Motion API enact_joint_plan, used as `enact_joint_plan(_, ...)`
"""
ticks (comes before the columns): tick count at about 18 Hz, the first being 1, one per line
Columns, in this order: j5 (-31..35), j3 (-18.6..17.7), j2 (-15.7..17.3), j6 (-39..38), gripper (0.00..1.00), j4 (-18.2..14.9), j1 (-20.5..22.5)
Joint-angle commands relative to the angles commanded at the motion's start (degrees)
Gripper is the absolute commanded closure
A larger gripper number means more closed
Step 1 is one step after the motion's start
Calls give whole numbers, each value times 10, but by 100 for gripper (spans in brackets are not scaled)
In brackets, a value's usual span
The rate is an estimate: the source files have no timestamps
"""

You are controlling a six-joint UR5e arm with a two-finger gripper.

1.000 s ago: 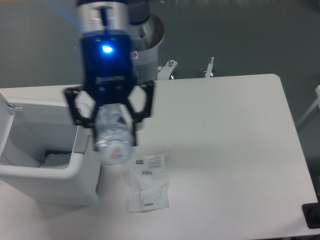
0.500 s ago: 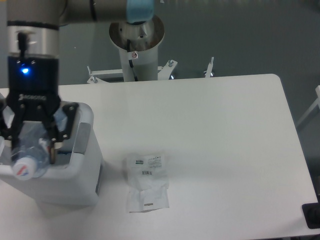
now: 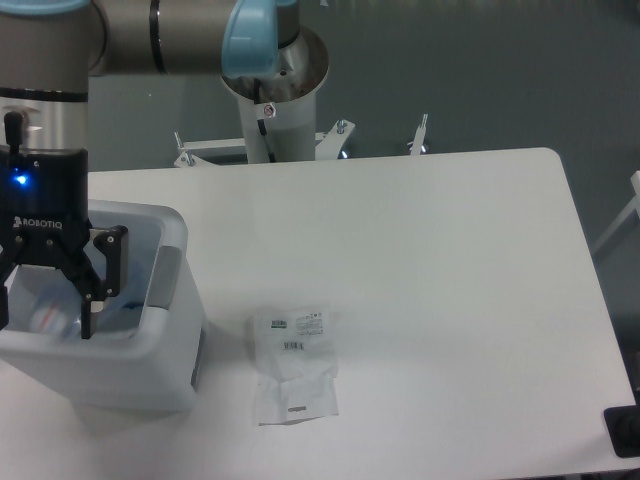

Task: Place the trash in the trash can
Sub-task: 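Lower the bottle into the bin and open the gripper, then move the open gripper over the clear plastic bag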

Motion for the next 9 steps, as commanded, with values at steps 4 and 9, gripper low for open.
enact_joint_plan(4, 4, -6, 17, -1, 0, -4, 36)
enact_joint_plan(9, -1, -78, 35, -4, 0, -4, 158)
